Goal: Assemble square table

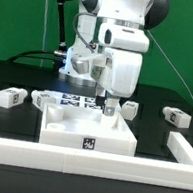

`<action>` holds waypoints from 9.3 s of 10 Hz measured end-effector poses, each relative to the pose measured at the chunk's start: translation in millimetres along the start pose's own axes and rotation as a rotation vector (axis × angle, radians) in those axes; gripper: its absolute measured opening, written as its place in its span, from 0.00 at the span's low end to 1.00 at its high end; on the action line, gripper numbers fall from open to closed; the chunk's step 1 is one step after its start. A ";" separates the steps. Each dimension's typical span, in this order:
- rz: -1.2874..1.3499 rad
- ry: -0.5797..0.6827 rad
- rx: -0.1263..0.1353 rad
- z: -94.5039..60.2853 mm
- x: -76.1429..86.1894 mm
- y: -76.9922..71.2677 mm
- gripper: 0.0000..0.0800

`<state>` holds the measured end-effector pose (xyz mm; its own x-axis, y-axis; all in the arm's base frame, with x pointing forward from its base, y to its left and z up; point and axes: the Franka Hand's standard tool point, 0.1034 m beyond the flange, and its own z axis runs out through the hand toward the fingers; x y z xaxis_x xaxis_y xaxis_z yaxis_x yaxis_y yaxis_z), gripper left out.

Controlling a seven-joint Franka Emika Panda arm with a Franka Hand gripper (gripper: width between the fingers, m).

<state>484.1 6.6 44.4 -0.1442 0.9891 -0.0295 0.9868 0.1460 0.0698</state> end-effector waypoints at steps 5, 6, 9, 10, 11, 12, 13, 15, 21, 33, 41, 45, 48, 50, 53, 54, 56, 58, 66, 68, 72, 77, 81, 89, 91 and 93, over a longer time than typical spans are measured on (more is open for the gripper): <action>0.036 0.010 0.011 10.2 -17.4 -36.8 0.81; 0.039 0.014 0.014 15.0 -16.3 -38.7 0.81; 0.108 0.023 0.038 28.8 -4.6 -42.8 0.81; 0.109 0.025 0.044 32.1 -0.4 -45.0 0.81; 0.111 0.027 0.045 34.2 0.0 -46.2 0.81; 0.135 0.027 0.045 34.4 2.6 -46.0 0.81; 0.159 0.027 0.046 34.3 7.8 -45.3 0.65; 0.146 0.028 0.051 35.9 2.3 -49.2 0.47; 0.155 0.027 0.054 36.3 -0.6 -50.5 0.07; 0.160 0.032 0.058 37.7 55.3 4.1 0.07; 0.163 0.036 0.052 38.0 80.1 19.9 0.07; 0.165 0.036 0.055 38.9 78.5 18.6 0.66; 0.196 0.032 0.051 31.0 70.9 13.5 0.80; 0.251 0.024 0.044 11.9 76.0 -0.4 0.81; 0.317 0.020 0.005 -16.3 100.1 1.9 0.81; 0.335 0.022 -0.004 -20.2 108.5 3.8 0.81; 0.333 0.024 -0.004 -19.8 110.5 3.6 0.81; 0.349 0.024 -0.003 -19.3 110.2 3.3 0.81; 1.081 0.023 0.031 -23.1 166.9 -11.2 0.81; 1.204 0.031 0.045 -23.1 167.6 -11.0 0.81; 1.313 0.043 0.058 -21.7 180.2 -16.4 0.81; 1.261 0.042 0.068 -19.3 216.7 -32.0 0.81; 1.253 -0.133 0.165 -19.1 209.2 -37.5 0.81; 1.207 -0.549 0.490 -6.5 208.9 -36.8 0.81; 1.212 -0.525 0.476 -2.9 209.8 -32.6 0.81; 1.232 -0.534 0.476 -0.7 211.4 -34.7 0.81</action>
Offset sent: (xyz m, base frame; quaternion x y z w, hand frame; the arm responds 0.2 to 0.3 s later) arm -0.0253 -0.0248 -0.0107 0.0096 0.0074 -0.0137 0.9998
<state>419.4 210.6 36.5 0.7494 0.3359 -0.5705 0.4049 -0.9143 -0.0065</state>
